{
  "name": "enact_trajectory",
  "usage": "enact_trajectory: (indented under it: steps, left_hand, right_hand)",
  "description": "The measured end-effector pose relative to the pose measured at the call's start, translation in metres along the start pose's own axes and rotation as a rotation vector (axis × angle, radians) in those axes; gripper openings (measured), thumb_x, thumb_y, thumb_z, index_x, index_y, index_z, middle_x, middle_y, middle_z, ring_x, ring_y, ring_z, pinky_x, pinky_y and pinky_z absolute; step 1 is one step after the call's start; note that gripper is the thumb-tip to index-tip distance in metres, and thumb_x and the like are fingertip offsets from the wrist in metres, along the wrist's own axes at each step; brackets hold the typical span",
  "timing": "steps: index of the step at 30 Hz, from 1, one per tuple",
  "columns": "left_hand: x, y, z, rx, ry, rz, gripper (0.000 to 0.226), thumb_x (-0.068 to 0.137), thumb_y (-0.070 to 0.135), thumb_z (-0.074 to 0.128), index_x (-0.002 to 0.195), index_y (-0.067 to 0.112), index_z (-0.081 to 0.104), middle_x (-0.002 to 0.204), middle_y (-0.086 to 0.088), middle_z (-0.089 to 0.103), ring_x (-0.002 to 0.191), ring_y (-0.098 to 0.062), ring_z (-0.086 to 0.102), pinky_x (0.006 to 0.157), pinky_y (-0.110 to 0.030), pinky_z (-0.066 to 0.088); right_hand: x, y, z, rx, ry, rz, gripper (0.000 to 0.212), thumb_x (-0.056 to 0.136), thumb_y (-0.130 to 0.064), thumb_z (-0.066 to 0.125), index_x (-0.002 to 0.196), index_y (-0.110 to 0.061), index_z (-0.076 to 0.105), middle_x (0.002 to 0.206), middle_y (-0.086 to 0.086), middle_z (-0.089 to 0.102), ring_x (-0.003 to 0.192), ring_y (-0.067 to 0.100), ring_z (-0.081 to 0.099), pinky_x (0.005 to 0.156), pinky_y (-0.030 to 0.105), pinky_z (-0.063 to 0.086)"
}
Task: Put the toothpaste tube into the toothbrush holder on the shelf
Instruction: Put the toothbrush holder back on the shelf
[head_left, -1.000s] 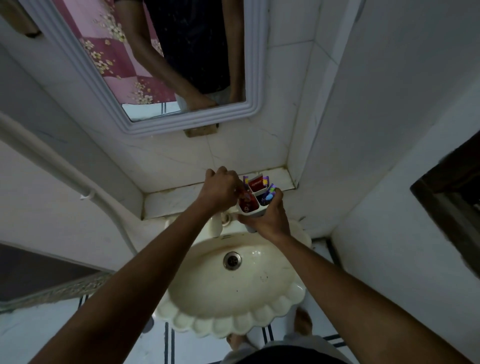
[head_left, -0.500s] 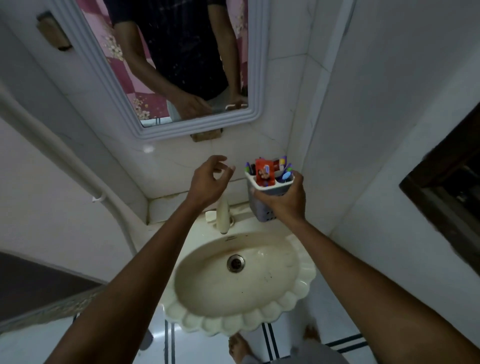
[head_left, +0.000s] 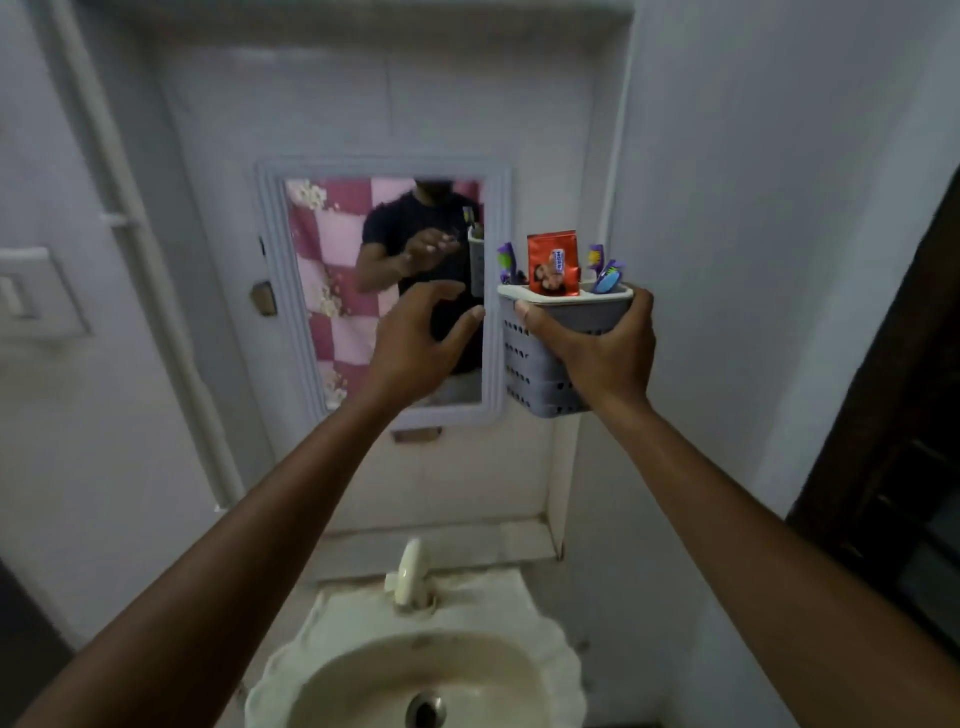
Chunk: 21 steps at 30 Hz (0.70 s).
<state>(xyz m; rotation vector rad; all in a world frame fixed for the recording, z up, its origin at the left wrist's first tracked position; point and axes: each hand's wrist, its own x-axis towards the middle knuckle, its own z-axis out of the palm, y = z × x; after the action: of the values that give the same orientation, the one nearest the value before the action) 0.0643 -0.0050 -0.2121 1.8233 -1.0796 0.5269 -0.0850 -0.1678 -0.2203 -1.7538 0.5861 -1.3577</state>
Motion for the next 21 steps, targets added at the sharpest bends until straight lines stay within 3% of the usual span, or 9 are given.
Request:
enact_trajectory:
  steps: [4,8,12,16,21]
  left_hand:
    - [0.042,0.049,-0.032,0.013,0.076,0.078,0.068,0.094,0.075,0.054,0.136,0.023,0.064,0.132,0.001,0.068,0.12,-0.019,0.065,0.099,-0.047,0.059]
    - [0.084,0.097,-0.063,-0.013,0.169,0.148,0.052,0.101,0.051,0.066,0.142,0.019,0.063,0.14,-0.002,0.066,0.127,-0.014,0.061,0.095,-0.019,0.048]
    - [0.122,0.128,-0.089,0.01,0.27,0.236,0.052,0.099,0.057,0.067,0.138,0.023,0.066,0.136,0.004,0.07,0.127,-0.012,0.062,0.108,-0.044,0.053]
    - [0.162,0.14,-0.105,0.038,0.348,0.298,0.052,0.099,0.057,0.066,0.139,0.023,0.066,0.14,0.005,0.067,0.13,-0.013,0.062,0.111,-0.047,0.051]
    - [0.215,0.134,-0.108,0.222,0.408,0.333,0.053,0.102,0.055,0.06,0.146,0.025,0.06,0.149,0.002,0.061,0.138,-0.021,0.056,0.114,-0.046,0.043]
  right_hand:
    - [0.038,-0.072,-0.028,0.071,0.013,-0.09,0.101,0.047,-0.086,0.088,0.125,-0.033,0.051,0.117,-0.012,0.067,0.103,0.007,0.071,0.081,0.023,0.061]
    - [0.074,-0.133,-0.049,0.151,0.032,-0.137,0.104,0.05,-0.08,0.096,0.13,-0.027,0.054,0.117,-0.014,0.066,0.101,0.003,0.069,0.078,0.022,0.058]
    - [0.103,-0.185,-0.062,0.205,0.055,-0.175,0.112,0.041,-0.087,0.09,0.129,-0.029,0.052,0.115,-0.015,0.064,0.102,0.003,0.067,0.078,0.021,0.056]
    - [0.13,-0.223,-0.065,0.186,0.117,-0.228,0.112,0.039,-0.093,0.085,0.125,-0.029,0.052,0.118,-0.01,0.066,0.105,0.011,0.07,0.086,0.031,0.061]
    - [0.162,-0.258,-0.057,0.102,0.162,-0.271,0.106,0.05,-0.092,0.087,0.125,-0.025,0.054,0.119,-0.008,0.067,0.104,0.015,0.069,0.086,0.032,0.056]
